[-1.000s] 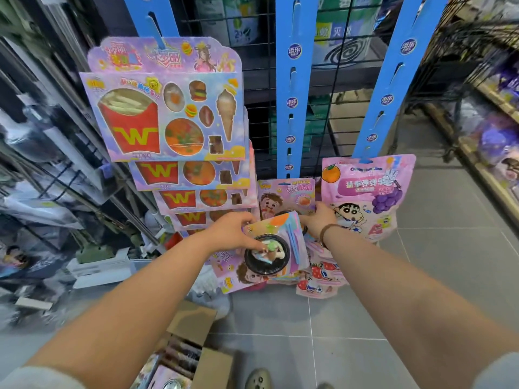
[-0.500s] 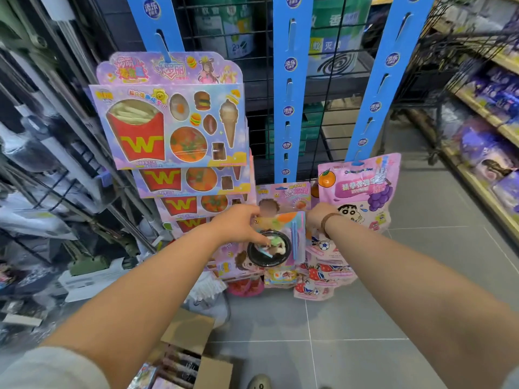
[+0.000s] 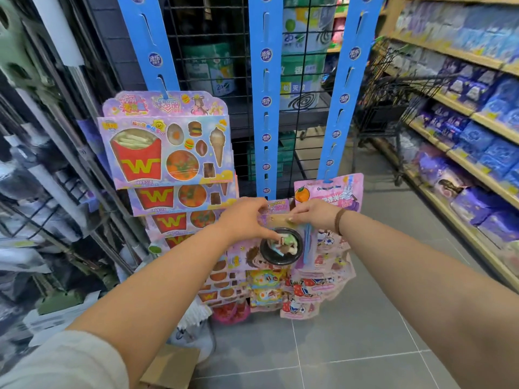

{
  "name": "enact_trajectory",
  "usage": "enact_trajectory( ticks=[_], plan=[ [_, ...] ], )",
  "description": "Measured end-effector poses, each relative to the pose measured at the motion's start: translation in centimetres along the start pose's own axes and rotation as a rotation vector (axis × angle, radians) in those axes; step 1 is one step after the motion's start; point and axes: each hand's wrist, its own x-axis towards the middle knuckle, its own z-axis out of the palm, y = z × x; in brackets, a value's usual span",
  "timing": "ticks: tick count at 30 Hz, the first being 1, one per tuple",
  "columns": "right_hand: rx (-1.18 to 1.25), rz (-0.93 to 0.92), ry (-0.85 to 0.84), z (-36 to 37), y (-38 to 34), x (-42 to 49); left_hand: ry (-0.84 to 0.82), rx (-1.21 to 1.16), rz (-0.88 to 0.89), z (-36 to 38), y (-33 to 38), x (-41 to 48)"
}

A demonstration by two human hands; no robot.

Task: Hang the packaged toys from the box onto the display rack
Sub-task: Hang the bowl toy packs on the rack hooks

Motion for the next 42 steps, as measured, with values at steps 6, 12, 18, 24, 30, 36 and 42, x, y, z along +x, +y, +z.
enact_trajectory(
  ticks=[6,12,18,24,30,36,42],
  plan=[
    [0.386,0.132,0.178,-0.9,3.7,-1.4,0.112,-0.065,0.033,-0.4,-0.1,-0.1],
    [0.767,0.124,0.317,-1.1,5.2,-2.3,0.184,-0.564,-0.258,0.8,0.9,1.2],
    [0.945,0.135,0.353,-0.7,5.3,-3.4,0.054,-1.385,-0.524,1.0,3.0,1.1],
    [0.727,0.229,0.375,-0.1,3.8,-1.6,0.067,-1.179,-0.513,2.9,2.3,1.9],
    [0.471,0.121,0.458,0.7,0.4,1.1,0.103,-1.205,-0.596,4.0,1.1,1.1],
    [0.473,0.029,0.554,1.1,-2.4,3.7,-0.073,-1.124,-0.685,4.1,-0.8,-0.4],
    [0.493,0.056,0.575,1.8,-3.4,6.0,-0.132,-1.098,-0.678,4.5,-3.2,-1.1]
  ],
)
